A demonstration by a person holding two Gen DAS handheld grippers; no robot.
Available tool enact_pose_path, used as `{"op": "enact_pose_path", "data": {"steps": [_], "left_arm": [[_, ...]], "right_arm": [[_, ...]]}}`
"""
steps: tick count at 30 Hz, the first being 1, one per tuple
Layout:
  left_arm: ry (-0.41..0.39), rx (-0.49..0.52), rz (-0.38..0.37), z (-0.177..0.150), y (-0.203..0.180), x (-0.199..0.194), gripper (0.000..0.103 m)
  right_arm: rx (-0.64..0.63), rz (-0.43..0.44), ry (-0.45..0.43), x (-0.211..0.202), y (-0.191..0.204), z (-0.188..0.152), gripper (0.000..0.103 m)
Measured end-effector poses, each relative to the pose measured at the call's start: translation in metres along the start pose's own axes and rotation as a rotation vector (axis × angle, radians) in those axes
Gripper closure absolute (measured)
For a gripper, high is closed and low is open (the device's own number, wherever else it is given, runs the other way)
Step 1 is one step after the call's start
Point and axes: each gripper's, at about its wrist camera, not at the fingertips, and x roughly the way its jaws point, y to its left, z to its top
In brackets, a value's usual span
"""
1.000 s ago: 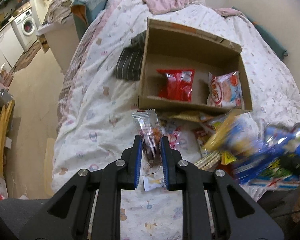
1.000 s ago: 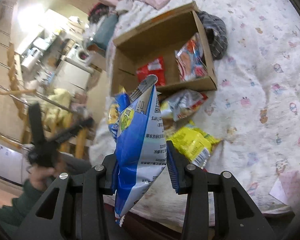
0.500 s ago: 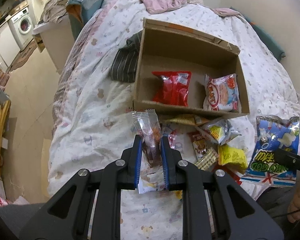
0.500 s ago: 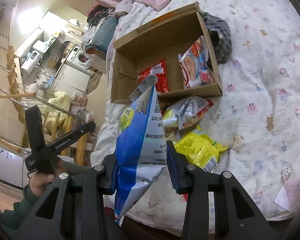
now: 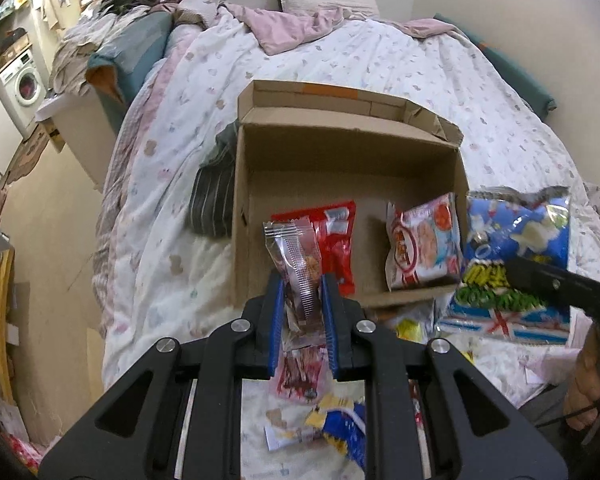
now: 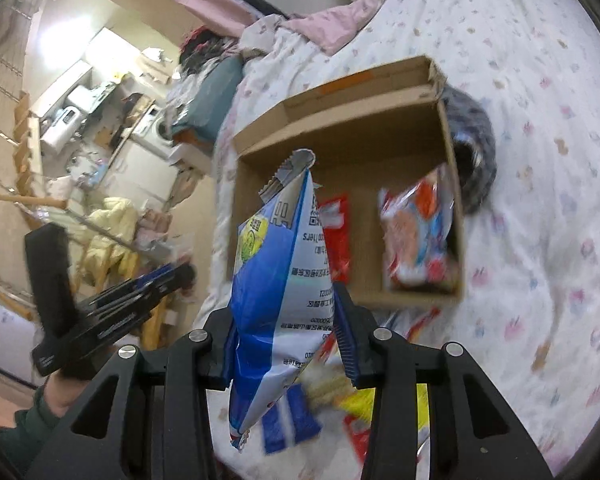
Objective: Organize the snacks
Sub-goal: 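Carry the sweet into the box with the left gripper while the right carries the blue bag over it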
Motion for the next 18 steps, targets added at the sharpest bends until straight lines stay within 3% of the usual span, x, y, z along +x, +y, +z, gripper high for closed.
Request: {"op": "enact_pose_path", "data": {"steps": [7, 18], "left_arm": [[-0.002, 0.015, 0.001, 0.022, -0.004, 0.027, 0.088], [0.024, 0.039, 0.006, 0.024, -0.010, 0.062, 0.088]], "right_arm": [[0.046, -0.021, -0.023, 0.022, -0.023, 0.027, 0.061], [0.072, -0.054, -0.024, 0.044, -0.042, 0.031, 0.061]]}}
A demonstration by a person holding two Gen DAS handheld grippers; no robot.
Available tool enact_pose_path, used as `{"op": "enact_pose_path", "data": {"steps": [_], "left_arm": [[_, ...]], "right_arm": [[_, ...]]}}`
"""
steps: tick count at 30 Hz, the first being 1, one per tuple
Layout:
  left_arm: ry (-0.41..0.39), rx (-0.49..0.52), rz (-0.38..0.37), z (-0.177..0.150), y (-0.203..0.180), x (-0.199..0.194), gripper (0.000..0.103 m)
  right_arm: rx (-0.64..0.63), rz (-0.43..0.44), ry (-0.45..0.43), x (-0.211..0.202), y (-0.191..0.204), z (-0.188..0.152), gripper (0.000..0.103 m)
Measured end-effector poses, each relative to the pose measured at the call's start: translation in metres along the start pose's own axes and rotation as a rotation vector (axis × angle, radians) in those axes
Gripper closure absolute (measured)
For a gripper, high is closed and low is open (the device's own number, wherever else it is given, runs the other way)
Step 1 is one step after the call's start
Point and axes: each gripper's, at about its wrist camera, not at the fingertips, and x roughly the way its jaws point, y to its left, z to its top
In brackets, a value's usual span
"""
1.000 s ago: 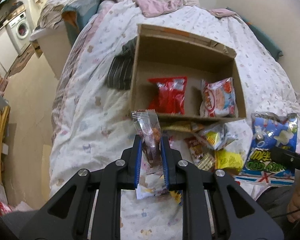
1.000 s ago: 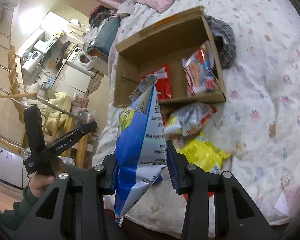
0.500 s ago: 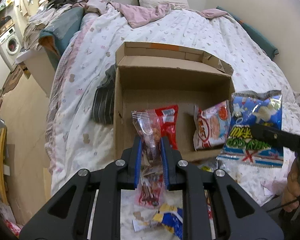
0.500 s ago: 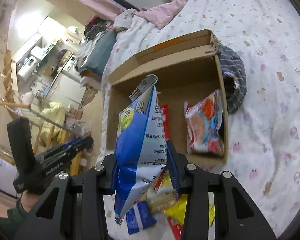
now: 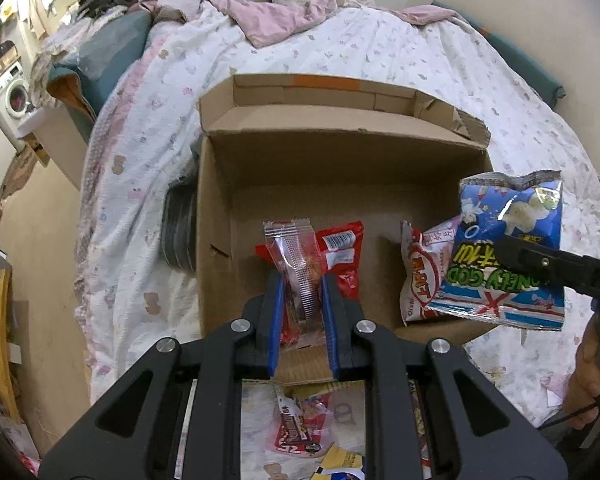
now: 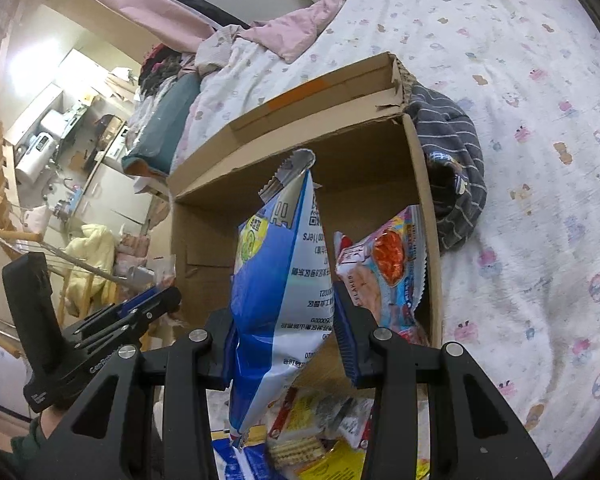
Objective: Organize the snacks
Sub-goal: 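Carry the sweet into the box with the left gripper while the right carries the blue bag over it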
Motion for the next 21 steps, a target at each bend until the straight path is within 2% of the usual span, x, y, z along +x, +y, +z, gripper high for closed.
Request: {"op": "enact_pose_path", "data": {"steps": [10, 21], "left_arm": [[0.036, -0.027, -0.009, 0.000, 0.003, 0.015, 0.088], [0.037, -0.039, -0.010, 0.000, 0.005, 0.017, 0.087]], "right_arm": [[0.002, -0.013, 0.034, 0.016, 0.001, 0.003, 0.061], [0.005, -0.026, 0.043, 0.022, 0.001, 0.005, 0.059]]}}
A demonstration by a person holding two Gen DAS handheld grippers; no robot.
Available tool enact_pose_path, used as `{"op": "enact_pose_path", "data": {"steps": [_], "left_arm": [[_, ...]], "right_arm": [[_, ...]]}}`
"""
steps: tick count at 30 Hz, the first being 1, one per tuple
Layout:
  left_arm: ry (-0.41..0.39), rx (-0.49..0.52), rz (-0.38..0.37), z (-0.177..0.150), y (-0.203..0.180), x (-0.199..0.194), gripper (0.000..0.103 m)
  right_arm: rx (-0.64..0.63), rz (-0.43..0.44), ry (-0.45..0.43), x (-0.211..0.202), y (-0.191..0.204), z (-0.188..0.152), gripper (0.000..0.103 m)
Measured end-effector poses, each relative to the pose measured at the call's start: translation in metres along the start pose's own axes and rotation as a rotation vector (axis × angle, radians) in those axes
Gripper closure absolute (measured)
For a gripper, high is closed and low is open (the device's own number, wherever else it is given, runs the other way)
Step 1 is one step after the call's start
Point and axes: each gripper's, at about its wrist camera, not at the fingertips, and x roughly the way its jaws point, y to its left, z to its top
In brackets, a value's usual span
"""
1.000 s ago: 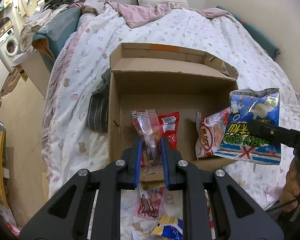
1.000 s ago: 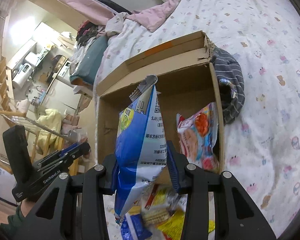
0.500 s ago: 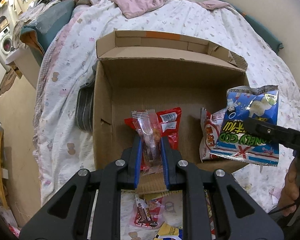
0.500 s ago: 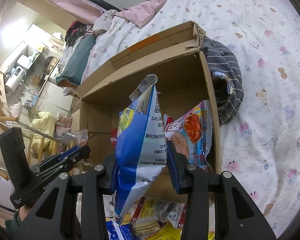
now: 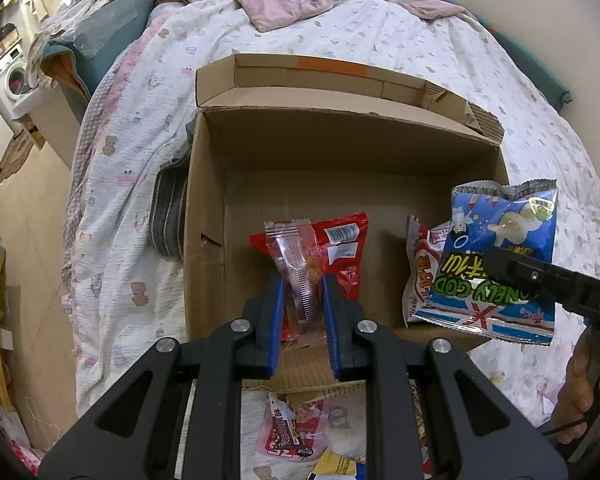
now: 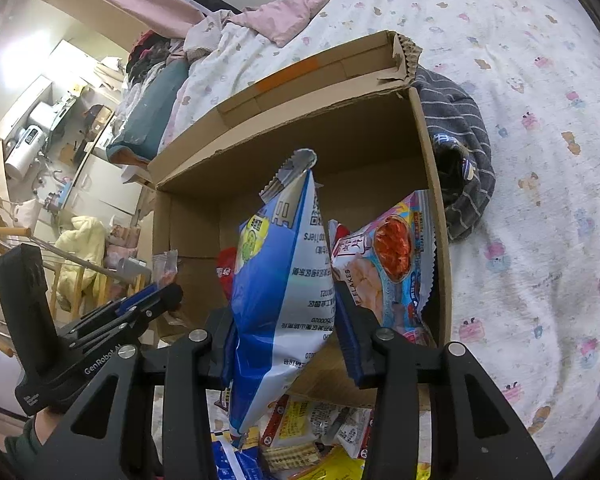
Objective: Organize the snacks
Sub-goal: 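Carry the sweet into the box with the left gripper while the right carries the blue bag over it, then open both grippers to drop the sweet and blue bag into the box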
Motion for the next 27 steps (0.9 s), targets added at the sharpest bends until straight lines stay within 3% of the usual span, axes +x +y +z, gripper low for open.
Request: {"op": "enact_pose_path", "data": {"steps": [13, 16, 21, 23, 25, 27], "left_arm": [[0.017, -0.005, -0.001, 0.0001, 0.0009, 0.0015, 0.086], [0.013, -0.013, -0.006, -0.0003, 0.0016, 0.0001, 0.064], [-0.002, -0.015, 0.011, 0.0006, 0.0021, -0.0025, 0.058], [0.000, -0.022, 0.006, 0.0003, 0.0030, -0.0023, 0.045], [-0.005, -0.025, 0.007, 0.0003, 0.0035, -0.0034, 0.036], [-0.009, -0.026, 0.008, 0.0005, 0.0037, -0.0042, 0.033]], "right_arm": [[0.009, 0.006, -0.002, -0.0005, -0.0023, -0.0003, 0.058], [0.004, 0.004, 0.002, -0.0003, -0.0005, -0.0009, 0.058], [-0.001, 0.005, 0.003, -0.0004, 0.0009, -0.0016, 0.056], [0.001, 0.003, 0.001, -0.0004, 0.0007, -0.0018, 0.053], [0.009, 0.002, -0.002, 0.0002, -0.0002, -0.0002, 0.039], [0.020, 0.005, -0.012, -0.0012, -0.0018, 0.0005, 0.033]]}}
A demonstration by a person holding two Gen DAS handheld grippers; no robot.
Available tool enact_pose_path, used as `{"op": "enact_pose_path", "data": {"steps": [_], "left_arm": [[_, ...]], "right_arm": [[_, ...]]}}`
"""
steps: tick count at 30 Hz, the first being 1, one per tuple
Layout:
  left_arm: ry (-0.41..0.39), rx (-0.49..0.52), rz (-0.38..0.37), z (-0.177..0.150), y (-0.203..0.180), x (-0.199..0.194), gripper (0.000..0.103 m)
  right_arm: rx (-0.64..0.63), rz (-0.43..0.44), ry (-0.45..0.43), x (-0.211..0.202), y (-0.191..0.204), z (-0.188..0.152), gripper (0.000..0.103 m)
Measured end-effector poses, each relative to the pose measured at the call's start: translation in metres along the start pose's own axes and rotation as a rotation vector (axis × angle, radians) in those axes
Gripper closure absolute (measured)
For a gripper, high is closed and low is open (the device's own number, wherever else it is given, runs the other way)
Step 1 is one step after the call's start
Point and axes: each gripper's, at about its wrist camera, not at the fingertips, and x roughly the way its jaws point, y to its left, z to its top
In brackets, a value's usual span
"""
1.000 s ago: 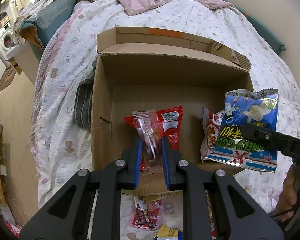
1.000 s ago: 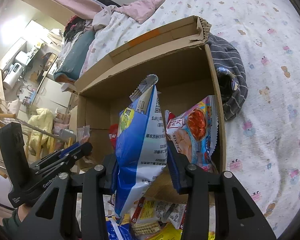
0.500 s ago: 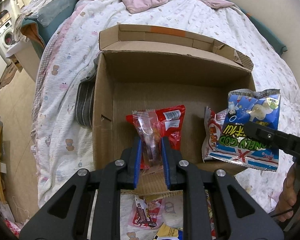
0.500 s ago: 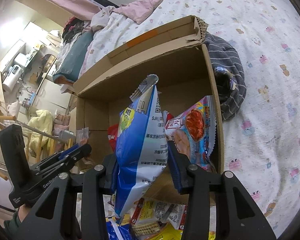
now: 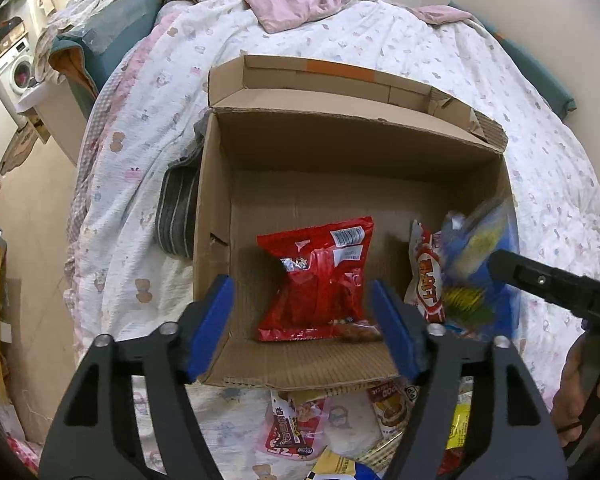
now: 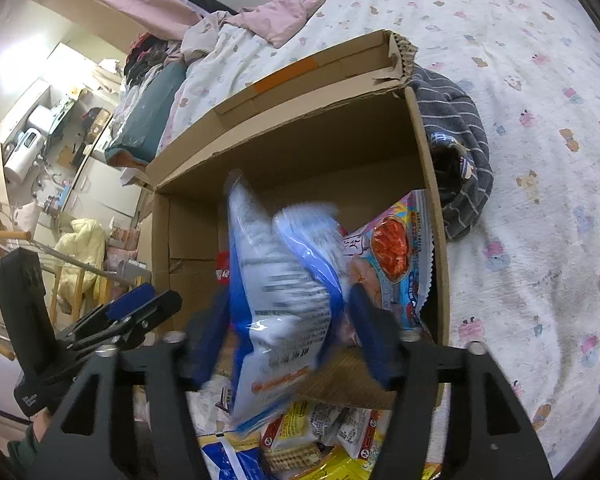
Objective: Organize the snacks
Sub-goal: 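Open both grippers to drop the sweet and blue bag into the box, then lift both grippers out of the box and move toward the snacks beside it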
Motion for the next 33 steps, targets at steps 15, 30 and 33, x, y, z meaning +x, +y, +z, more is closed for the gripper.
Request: {"op": "enact_pose_path", "data": {"steps": [15, 30, 33], "left_arm": [[-0.051, -0.030, -0.010, 0.002, 0.005, -0.010, 0.033], [-0.127, -0.047, 0.004, -0.010, 0.011, -0.036, 0.018], [-0.130, -0.041, 0.012, -0.015, 0.012, -0.041, 0.018]], "right_arm": [[-0.022, -0.009, -0.059, -0.012, 0.001, 0.004, 0.017], [-0.063, -0.008, -0.101, -0.030, 0.010, -0.005, 0.011], [-0.066, -0.009, -0.107, -0.037, 0.011, -0.011, 0.011]]}}
